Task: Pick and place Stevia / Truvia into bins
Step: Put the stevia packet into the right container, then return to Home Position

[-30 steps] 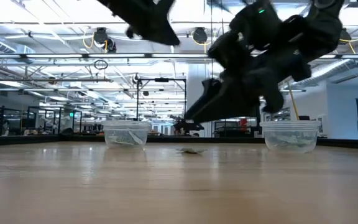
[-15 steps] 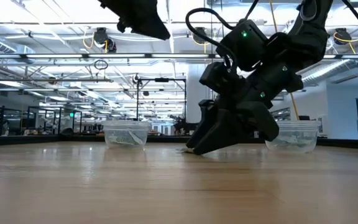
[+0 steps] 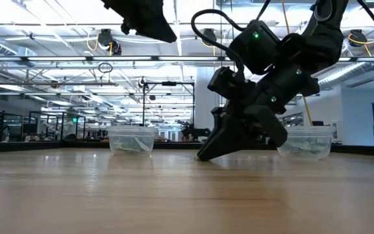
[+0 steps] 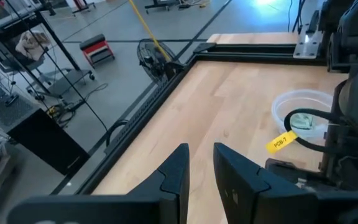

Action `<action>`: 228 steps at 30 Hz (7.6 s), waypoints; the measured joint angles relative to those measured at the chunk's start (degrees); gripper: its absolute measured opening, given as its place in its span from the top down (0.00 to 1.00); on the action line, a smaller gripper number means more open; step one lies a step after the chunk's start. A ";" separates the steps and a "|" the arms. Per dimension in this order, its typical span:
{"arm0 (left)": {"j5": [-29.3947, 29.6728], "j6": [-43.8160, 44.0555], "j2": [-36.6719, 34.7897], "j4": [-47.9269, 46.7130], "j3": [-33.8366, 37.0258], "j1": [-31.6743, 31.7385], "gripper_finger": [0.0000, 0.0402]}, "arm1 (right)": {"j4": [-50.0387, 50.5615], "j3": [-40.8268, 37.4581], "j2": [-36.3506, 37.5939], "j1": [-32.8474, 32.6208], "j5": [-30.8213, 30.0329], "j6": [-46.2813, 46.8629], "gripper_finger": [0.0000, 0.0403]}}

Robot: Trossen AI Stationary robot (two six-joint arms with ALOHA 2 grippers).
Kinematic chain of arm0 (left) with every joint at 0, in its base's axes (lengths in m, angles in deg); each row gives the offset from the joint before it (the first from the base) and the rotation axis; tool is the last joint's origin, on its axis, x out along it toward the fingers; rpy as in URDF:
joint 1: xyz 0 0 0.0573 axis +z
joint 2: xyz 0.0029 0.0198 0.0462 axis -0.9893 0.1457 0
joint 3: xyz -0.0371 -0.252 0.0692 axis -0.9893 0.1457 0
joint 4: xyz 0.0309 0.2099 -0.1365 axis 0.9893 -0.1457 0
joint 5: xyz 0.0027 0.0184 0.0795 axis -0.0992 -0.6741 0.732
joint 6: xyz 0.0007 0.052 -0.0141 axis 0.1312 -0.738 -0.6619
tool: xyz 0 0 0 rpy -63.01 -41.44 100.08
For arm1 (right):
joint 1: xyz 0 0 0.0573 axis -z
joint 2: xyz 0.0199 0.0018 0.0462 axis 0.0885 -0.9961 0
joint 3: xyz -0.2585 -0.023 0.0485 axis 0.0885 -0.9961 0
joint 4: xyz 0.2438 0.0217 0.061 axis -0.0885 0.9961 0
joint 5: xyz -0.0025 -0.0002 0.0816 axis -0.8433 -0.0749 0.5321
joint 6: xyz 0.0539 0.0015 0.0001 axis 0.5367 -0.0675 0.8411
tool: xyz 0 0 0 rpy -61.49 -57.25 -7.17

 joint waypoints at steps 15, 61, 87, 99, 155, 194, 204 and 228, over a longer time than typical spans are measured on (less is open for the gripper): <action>-0.04 4.38 0.00 -4.36 0.00 0.00 0.80 | 18.80 -0.17 17.73 -0.59 -1.15 2.30 0.99; -0.04 -0.37 -0.04 -6.65 0.00 -0.15 0.80 | 31.19 -20.52 65.06 -0.59 -8.02 18.76 0.84; 16.72 49.49 -46.39 -61.22 13.61 -16.63 0.80 | 47.37 -22.58 85.96 -0.57 -7.69 17.32 0.85; 14.32 17.95 -57.53 -5.63 43.56 -19.20 0.80 | 38.27 -25.65 93.46 -0.66 -1.62 16.90 0.85; -13.53 -1.76 -79.87 7.17 58.14 -9.57 0.80 | 23.50 -44.48 107.45 -0.67 2.88 18.59 0.85; -13.44 -1.62 -79.87 7.10 58.16 -9.57 0.80 | 22.40 -44.57 107.44 -0.68 2.61 18.39 0.85; -13.44 -1.62 -79.87 7.10 58.18 -9.57 0.80 | 22.38 -44.57 107.45 -0.66 2.60 18.39 0.85; -13.43 -1.62 -79.87 7.08 58.18 -9.57 0.80 | 22.38 -44.57 107.44 -0.67 2.60 18.37 0.85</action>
